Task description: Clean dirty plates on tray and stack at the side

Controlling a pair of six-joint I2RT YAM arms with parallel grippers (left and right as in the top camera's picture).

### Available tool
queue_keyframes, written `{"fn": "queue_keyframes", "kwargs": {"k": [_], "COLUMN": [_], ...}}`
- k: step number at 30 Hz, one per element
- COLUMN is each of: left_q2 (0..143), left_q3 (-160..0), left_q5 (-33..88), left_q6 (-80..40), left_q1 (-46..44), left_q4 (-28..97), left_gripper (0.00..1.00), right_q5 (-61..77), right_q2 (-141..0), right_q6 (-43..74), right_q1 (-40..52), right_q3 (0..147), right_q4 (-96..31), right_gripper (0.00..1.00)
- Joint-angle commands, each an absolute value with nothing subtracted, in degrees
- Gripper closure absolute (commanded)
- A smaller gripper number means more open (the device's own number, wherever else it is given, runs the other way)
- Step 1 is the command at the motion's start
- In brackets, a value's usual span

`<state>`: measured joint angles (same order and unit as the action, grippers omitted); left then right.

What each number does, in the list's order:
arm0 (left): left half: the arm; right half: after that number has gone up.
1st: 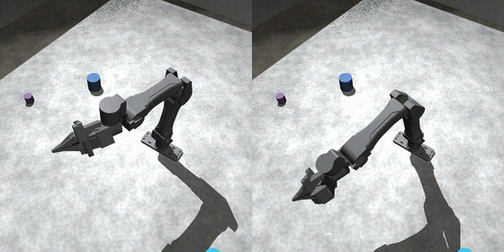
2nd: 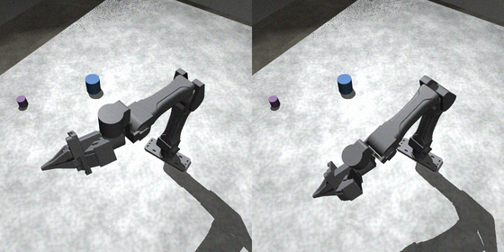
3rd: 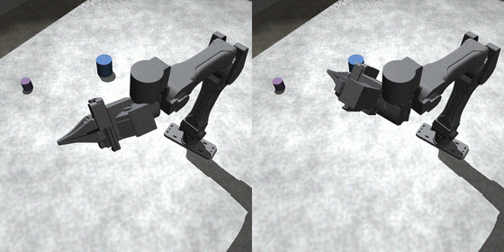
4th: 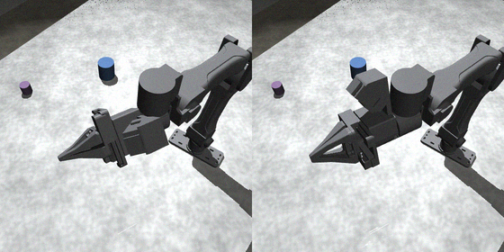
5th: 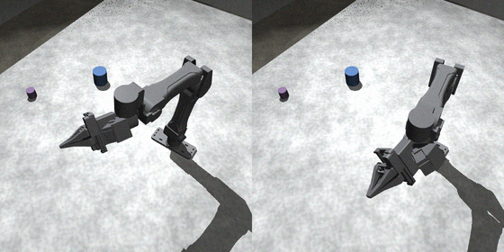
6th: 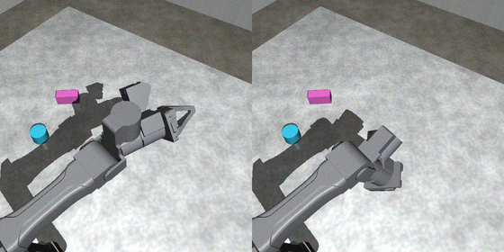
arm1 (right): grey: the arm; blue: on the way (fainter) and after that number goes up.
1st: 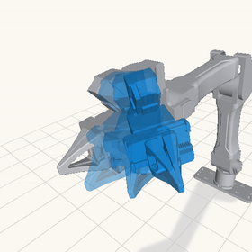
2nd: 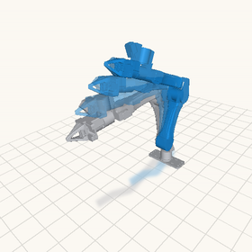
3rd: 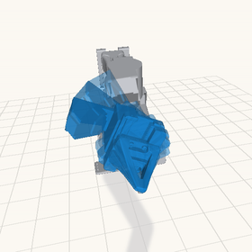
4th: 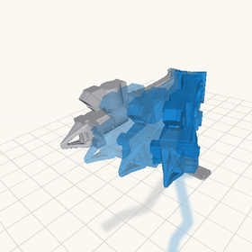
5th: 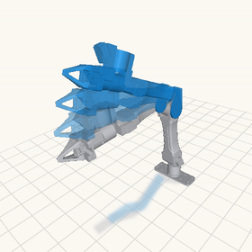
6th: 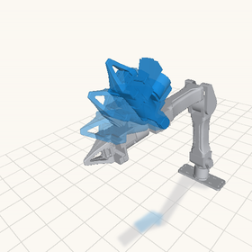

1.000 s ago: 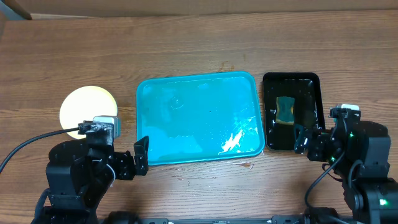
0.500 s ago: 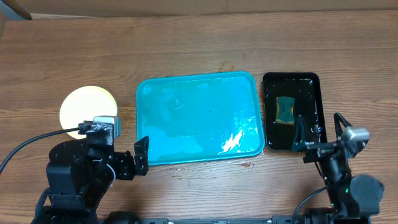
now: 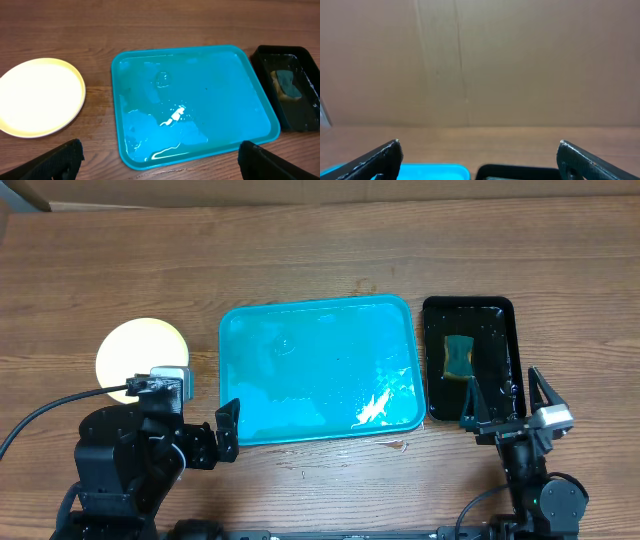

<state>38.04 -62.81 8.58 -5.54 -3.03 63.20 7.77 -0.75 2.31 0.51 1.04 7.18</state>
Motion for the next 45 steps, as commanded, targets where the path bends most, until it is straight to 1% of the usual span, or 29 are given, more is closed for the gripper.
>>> {"fn": "queue_keyframes", "kwargs": {"k": [1, 4, 45], "left_q2": [37.87, 37.87, 37.87], "left_q3": [-62.39, -62.39, -62.39], "left_q5": [8.40, 8.40, 8.36], "left_q6": [-4.25, -4.25, -4.25], "left_q1": [-3.57, -3.57, -3.57], "left_q4": [63.20, 63.20, 63.53], "left_gripper": [0.00, 0.00, 0.00], "right_q5": [8.71, 9.06, 9.10], "right_q2": [-0.12, -0.12, -0.16], "right_q6": [-2.70, -2.81, -2.85], "right_q1": [0.67, 0.69, 0.67], "right_q3": [0.45, 0.45, 0.45], "right_q4": [2.85, -4.49, -3.99], "right_gripper": [0.00, 0.00, 0.00]}}
